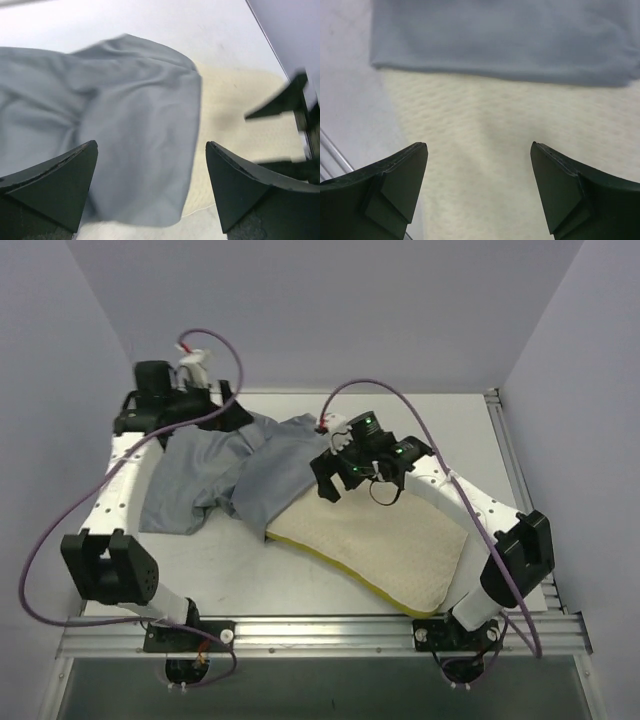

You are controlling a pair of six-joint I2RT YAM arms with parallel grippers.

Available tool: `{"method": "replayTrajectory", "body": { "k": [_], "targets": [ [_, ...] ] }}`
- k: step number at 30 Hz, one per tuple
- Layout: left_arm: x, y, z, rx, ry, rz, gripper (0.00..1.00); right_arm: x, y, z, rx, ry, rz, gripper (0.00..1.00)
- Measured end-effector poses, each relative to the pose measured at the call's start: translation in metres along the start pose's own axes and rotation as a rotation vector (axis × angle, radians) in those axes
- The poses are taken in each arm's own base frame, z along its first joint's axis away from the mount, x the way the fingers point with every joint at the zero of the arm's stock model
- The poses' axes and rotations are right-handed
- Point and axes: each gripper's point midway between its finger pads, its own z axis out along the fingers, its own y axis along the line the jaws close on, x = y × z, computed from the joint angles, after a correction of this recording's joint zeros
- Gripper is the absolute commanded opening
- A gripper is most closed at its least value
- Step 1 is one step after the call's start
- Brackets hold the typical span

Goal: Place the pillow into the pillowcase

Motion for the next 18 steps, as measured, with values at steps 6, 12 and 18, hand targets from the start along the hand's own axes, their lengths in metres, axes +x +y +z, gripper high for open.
{"method": "replayTrajectory", "body": {
  "k": [6, 12, 18],
  "targets": [
    [0.037, 0.038, -0.121, -0.196, -0.147, -0.105, 0.93, 0.041, 0.102, 0.019, -0.055, 0.113, -0.347, 0.87],
    [0.154, 0.024, -0.109, -0.196, 0.037, -0.293, 0.88, 0.087, 0.099, 0.063, 0.047, 0.293, -0.447, 0.86],
    [0.167, 0.026, -0.101, -0.230, 0.060, -0.333, 0.73, 0.103, 0.086, 0.089, 0.096, 0.378, -0.482, 0.00]
  ]
}}
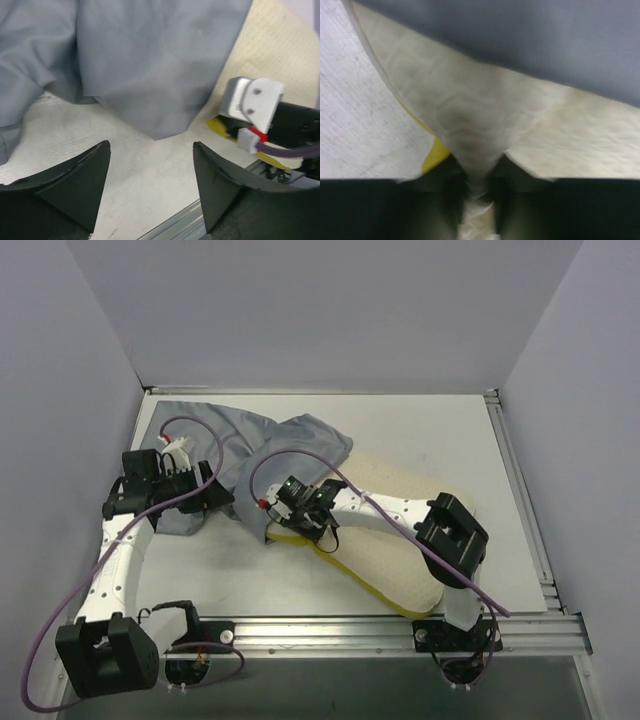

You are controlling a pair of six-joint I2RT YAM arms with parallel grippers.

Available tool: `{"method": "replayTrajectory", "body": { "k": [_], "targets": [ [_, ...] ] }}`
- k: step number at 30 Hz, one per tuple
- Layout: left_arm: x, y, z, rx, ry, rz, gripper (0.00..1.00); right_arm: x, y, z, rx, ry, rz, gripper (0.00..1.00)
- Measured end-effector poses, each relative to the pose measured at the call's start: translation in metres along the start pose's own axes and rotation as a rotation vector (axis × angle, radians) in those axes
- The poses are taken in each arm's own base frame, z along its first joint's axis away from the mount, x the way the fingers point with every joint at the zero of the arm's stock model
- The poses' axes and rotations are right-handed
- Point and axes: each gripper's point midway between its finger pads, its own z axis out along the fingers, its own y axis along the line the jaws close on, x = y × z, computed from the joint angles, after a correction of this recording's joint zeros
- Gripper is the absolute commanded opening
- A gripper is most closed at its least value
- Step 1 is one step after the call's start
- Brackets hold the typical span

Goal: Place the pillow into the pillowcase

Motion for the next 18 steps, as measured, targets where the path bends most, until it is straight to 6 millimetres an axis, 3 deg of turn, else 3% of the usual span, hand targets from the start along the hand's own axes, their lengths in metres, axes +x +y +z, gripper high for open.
{"method": "replayTrajectory", "body": {
  "k": [4, 7, 9, 12, 14, 18],
  "targets": [
    [0.008, 0.000, 0.022, -0.025, 0.073, 0.095, 0.68, -0.009, -0.020, -0.006, 0.000, -0.032, 0.078, 0.00],
    [0.013, -0.002, 0.042, -0.007, 0.140, 0.192, 0.67, -0.018, -0.052, -0.013, 0.007, -0.076, 0.171, 0.00],
    [0.019, -0.001, 0.054, 0.002, 0.179, 0.258, 0.75, -0.022, -0.074, -0.019, 0.018, -0.105, 0.227, 0.00],
    [0.029, -0.007, 0.068, 0.018, 0.224, 0.338, 0.80, -0.024, -0.099, -0.028, 0.041, -0.139, 0.277, 0.00],
    [0.031, -0.014, 0.078, 0.032, 0.222, 0.393, 0.80, -0.025, -0.104, -0.031, 0.043, -0.151, 0.286, 0.00],
    [0.025, -0.033, 0.105, 0.058, 0.160, 0.483, 0.75, -0.028, -0.094, -0.033, 0.006, -0.155, 0.280, 0.00]
  ]
}}
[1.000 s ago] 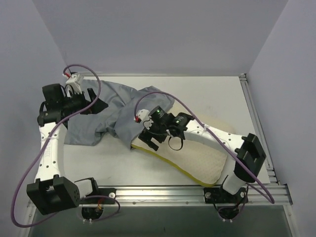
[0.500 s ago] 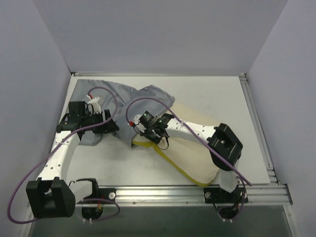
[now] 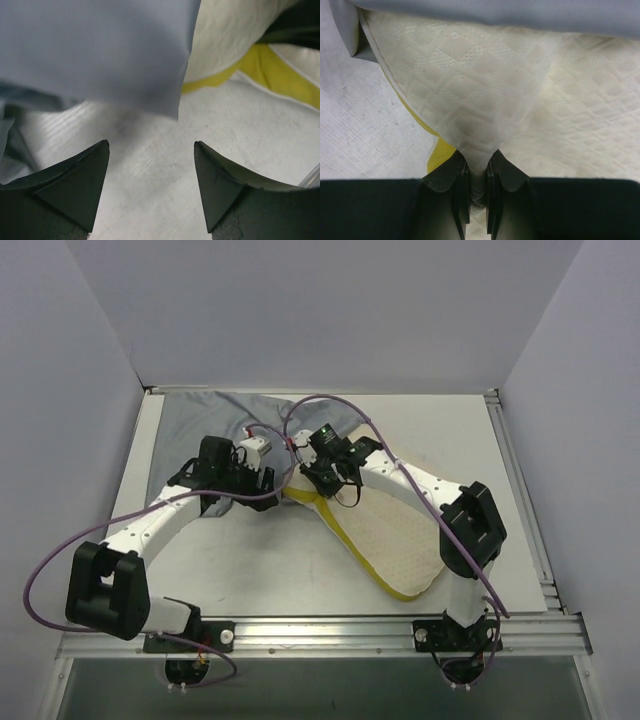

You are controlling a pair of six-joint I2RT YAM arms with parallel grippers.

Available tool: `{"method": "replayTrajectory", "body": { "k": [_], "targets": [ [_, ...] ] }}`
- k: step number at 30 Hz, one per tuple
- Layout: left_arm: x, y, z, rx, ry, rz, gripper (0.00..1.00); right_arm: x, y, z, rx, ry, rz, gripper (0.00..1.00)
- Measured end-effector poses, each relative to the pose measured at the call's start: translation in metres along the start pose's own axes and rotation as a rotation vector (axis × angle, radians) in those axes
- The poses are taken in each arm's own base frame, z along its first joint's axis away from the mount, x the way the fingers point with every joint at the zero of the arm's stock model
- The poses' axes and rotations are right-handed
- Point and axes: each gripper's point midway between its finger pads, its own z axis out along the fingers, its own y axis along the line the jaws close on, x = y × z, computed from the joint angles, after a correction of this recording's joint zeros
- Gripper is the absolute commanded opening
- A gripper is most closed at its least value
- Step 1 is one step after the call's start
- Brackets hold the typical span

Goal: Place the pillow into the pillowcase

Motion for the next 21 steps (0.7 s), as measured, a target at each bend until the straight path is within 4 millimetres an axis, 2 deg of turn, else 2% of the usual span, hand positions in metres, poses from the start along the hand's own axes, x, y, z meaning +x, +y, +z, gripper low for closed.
{"method": "replayTrajectory", "body": {
  "k": [6, 7, 9, 10, 11, 14, 15, 21],
  "targets": [
    [-0.009, -0.004, 0.045, -0.008, -0.035, -0.011, 0.68, -0.006, 0.002, -0.003, -0.028, -0.014, 0.033, 0.00],
    [-0.009, -0.003, 0.051, -0.012, -0.036, -0.020, 0.65, -0.006, 0.001, -0.004, -0.028, -0.016, 0.042, 0.00],
    [-0.009, 0.001, 0.057, -0.026, -0.043, -0.043, 0.46, -0.006, -0.001, -0.004, -0.034, -0.018, 0.056, 0.00],
    [-0.010, 0.002, 0.059, -0.032, -0.049, -0.054, 0.37, -0.006, -0.003, -0.004, -0.036, -0.019, 0.063, 0.00],
    [-0.010, 0.002, 0.059, -0.032, -0.055, -0.062, 0.23, -0.006, -0.004, -0.004, -0.039, -0.020, 0.071, 0.00],
    [-0.018, -0.006, 0.057, 0.001, -0.084, -0.066, 0.12, -0.007, -0.004, -0.004, -0.052, -0.026, 0.081, 0.00],
    [-0.020, -0.011, 0.054, 0.024, -0.089, -0.063, 0.01, -0.007, -0.003, -0.004, -0.058, -0.026, 0.082, 0.00],
    [-0.041, -0.060, 0.035, 0.193, -0.086, -0.018, 0.00, -0.011, 0.004, -0.004, -0.097, -0.040, 0.126, 0.00]
  ]
}}
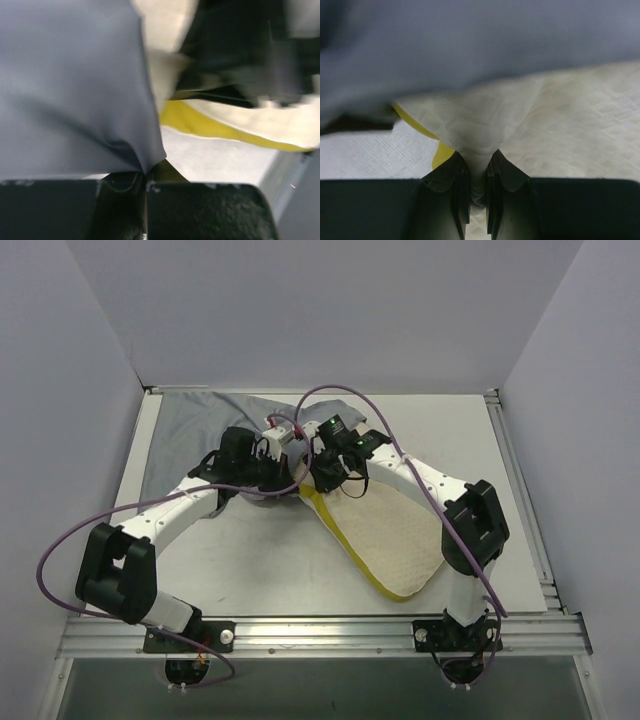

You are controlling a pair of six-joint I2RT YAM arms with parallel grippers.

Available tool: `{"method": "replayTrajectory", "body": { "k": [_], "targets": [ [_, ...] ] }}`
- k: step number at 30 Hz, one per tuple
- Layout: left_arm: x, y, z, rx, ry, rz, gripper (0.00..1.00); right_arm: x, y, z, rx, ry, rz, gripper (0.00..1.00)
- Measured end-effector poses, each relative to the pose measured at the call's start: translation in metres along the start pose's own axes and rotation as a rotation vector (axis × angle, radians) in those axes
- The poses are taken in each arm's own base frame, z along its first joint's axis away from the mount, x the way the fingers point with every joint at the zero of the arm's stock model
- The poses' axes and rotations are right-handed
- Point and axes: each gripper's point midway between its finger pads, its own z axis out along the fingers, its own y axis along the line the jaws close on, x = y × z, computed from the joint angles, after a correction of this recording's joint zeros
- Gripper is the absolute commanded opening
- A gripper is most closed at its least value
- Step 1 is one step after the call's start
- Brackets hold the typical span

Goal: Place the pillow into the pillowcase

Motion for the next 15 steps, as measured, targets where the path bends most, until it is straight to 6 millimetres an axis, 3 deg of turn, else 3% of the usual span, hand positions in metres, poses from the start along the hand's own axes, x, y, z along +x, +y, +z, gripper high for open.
{"method": "replayTrajectory", "body": {
  "k": [6, 11, 12, 13, 14, 15],
  "targets": [
    [-0.019, -0.070, -0.021, 0.197, 0.018, 0.103, 0.00, -0.014, 0.003, 0.002, -0.081, -0.022, 0.137, 0.00],
    [0.006, -0.077, -0.028, 0.239, 0.098, 0.132, 0.00, -0.030, 0.007, -0.002, -0.213, -0.073, 0.305, 0.00],
    [0.014, -0.076, -0.028, 0.244, 0.118, 0.139, 0.00, -0.029, 0.009, -0.001, -0.241, -0.077, 0.331, 0.03],
    [0.023, -0.074, -0.029, 0.248, 0.147, 0.145, 0.00, -0.026, 0.014, 0.001, -0.270, -0.073, 0.352, 0.12],
    [0.031, -0.073, -0.029, 0.253, 0.171, 0.154, 0.03, -0.019, 0.021, 0.004, -0.310, -0.064, 0.376, 0.34],
    [0.039, -0.072, -0.031, 0.259, 0.199, 0.160, 0.05, -0.012, 0.026, 0.007, -0.340, -0.049, 0.399, 0.45]
  ]
}}
